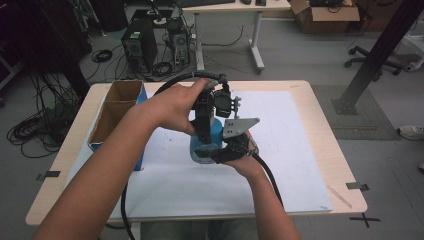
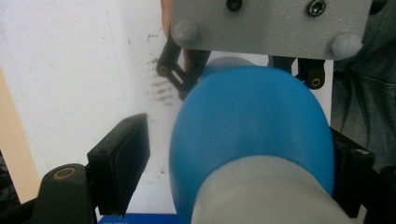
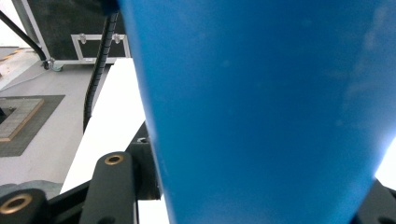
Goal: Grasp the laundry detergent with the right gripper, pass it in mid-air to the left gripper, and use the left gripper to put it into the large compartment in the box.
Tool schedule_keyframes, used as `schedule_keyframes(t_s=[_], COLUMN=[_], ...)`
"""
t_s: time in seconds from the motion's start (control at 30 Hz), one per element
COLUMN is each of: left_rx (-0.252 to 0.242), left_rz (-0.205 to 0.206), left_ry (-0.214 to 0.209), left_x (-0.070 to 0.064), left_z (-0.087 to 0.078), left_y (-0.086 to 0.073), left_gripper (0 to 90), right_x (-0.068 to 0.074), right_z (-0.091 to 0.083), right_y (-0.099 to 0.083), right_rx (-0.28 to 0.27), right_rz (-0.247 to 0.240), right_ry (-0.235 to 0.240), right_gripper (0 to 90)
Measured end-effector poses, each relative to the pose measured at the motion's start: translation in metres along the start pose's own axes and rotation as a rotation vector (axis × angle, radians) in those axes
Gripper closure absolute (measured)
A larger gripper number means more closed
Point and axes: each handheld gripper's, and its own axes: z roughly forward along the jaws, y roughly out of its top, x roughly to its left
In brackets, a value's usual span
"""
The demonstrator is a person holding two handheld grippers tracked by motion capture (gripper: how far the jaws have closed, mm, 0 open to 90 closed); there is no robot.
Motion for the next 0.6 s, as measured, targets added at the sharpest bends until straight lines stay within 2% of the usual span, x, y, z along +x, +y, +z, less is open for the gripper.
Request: schedule_keyframes(t_s=[0.33,0.6], left_rx=[0.002,0.025], left_rz=[-0.002,-0.013], left_ry=[-0.016,-0.012], left_x=[-0.0019,-0.0035], left_z=[-0.0014,-0.002], left_y=[0.0017,0.0028], left_gripper=[36.7,37.5], right_x=[-0.0016,-0.0008], right_z=[-0.0017,-0.0005], right_y=[0.0004,0.0012], right_rx=[-0.003,0.002], right_rz=[0.006,-0.001], right_ry=[-0.009,-0.016], right_gripper=[44.7,44.7])
